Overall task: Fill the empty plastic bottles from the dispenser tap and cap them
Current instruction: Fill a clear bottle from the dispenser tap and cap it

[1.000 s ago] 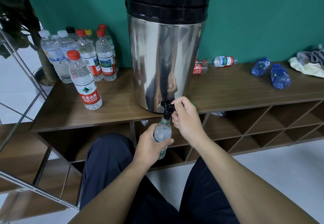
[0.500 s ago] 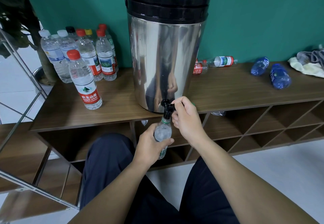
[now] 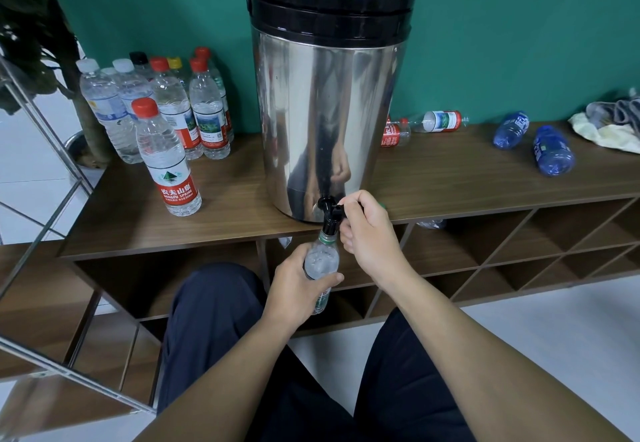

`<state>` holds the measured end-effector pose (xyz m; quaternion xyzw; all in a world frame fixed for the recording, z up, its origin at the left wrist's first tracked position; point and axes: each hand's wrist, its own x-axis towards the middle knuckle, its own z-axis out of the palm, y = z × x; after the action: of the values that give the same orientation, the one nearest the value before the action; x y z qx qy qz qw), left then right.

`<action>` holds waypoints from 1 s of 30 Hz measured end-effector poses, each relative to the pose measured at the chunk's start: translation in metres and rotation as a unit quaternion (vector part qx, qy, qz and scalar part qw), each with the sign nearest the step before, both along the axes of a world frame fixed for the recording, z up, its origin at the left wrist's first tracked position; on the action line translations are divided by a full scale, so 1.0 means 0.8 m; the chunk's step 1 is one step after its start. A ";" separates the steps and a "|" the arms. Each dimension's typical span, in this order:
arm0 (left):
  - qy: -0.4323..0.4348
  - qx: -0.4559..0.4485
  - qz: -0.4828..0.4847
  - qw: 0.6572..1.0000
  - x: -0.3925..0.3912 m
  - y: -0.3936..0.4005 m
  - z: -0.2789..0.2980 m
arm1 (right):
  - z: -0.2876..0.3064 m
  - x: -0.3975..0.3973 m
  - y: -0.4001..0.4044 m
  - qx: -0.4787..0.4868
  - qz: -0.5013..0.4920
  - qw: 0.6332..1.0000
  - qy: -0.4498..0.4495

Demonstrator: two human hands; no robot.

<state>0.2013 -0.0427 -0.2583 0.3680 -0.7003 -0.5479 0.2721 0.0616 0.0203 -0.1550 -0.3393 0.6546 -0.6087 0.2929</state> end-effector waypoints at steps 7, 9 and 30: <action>0.001 -0.001 -0.001 1.000 0.001 0.001 0.001 | 0.003 0.001 0.002 -0.001 0.011 1.000 -0.003; -0.002 -0.003 0.000 1.000 0.001 0.001 0.002 | 0.003 0.000 0.002 0.002 0.010 1.000 0.003; -0.004 -0.005 0.002 1.000 0.001 0.000 -0.002 | 0.005 0.001 0.002 0.011 0.005 1.000 0.015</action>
<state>0.2017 -0.0429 -0.2595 0.3700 -0.7032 -0.5424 0.2726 0.0622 0.0219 -0.1509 -0.3486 0.6637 -0.5948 0.2901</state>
